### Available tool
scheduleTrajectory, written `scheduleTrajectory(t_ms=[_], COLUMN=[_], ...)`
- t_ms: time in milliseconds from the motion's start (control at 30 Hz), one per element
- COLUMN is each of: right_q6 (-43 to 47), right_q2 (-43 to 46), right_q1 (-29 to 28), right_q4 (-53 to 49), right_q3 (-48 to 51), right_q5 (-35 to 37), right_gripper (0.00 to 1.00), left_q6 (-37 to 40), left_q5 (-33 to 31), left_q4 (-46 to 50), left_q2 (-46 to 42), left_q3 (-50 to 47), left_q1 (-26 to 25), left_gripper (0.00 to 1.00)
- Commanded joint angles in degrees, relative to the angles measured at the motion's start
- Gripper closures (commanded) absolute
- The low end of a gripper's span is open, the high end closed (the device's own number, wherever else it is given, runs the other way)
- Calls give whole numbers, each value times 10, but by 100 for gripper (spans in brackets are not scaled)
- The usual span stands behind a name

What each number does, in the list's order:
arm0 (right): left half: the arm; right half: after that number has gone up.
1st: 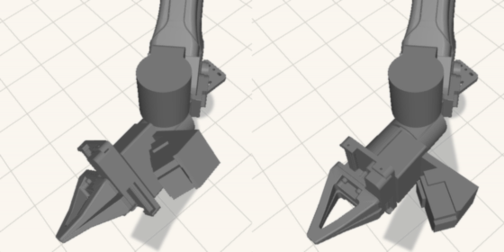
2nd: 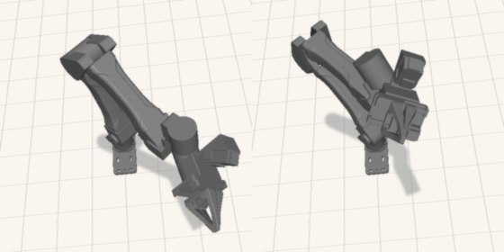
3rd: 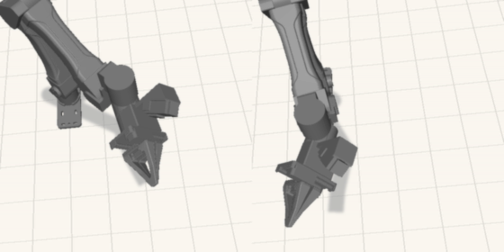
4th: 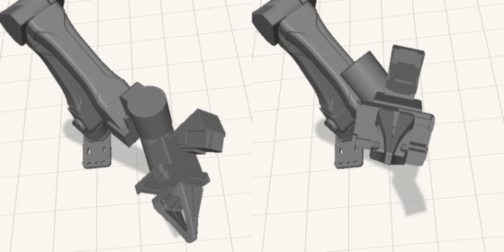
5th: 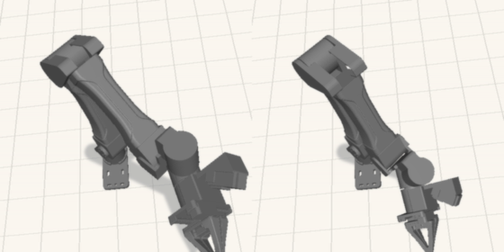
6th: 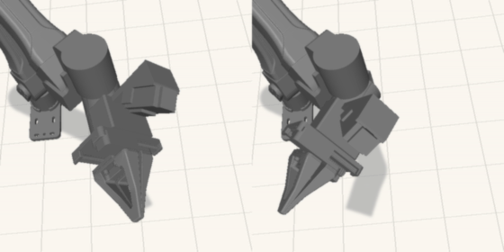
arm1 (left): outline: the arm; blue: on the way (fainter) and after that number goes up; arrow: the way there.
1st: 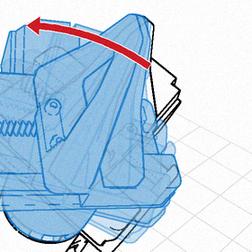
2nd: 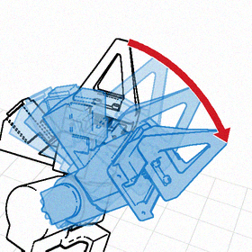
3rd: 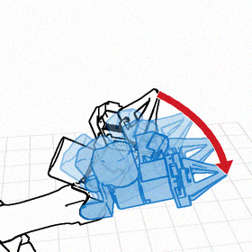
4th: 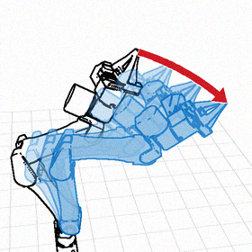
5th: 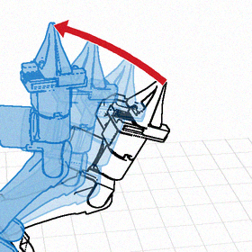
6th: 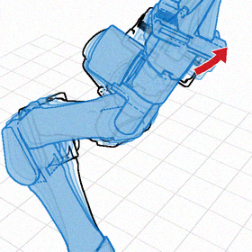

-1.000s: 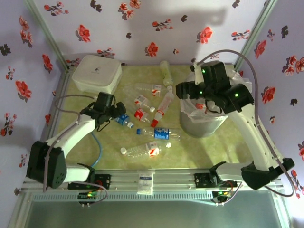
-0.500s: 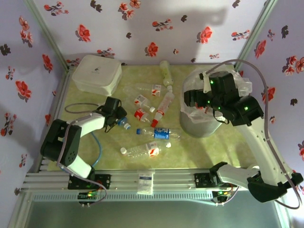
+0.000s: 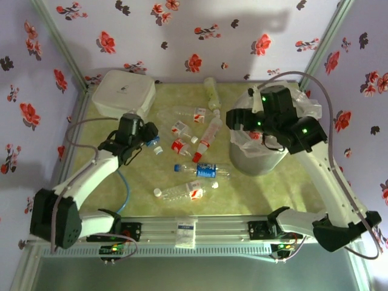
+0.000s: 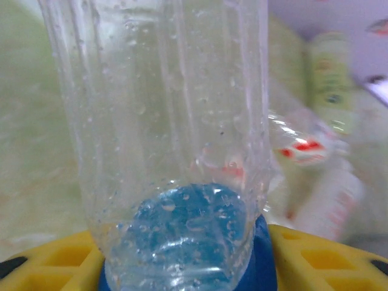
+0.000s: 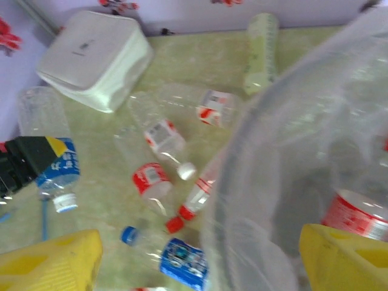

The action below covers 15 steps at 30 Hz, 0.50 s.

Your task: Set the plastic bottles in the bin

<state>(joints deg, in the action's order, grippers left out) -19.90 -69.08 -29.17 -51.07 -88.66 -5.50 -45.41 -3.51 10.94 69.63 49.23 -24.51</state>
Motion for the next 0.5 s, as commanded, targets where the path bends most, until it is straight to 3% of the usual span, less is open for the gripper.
scheduleTrajectory(t_ms=[0,167,467], right_q6=[-66,-123,-186], right_q2=[-25,-68,-148], right_q1=[-8,-31,-44], right_q4=[108,214,313], right_q3=[1,-1,-8], right_q5=[-100,-174,-247], right_gripper=[15,14,10], left_q6=[101,120,158], left_q5=[120,219,295], left_q4=[-57,-121,-172], left_q2=[-42,-54,-13], left_q3=[26,57,78], left_q1=[-33,-72,-139], left_gripper=[59,61,63])
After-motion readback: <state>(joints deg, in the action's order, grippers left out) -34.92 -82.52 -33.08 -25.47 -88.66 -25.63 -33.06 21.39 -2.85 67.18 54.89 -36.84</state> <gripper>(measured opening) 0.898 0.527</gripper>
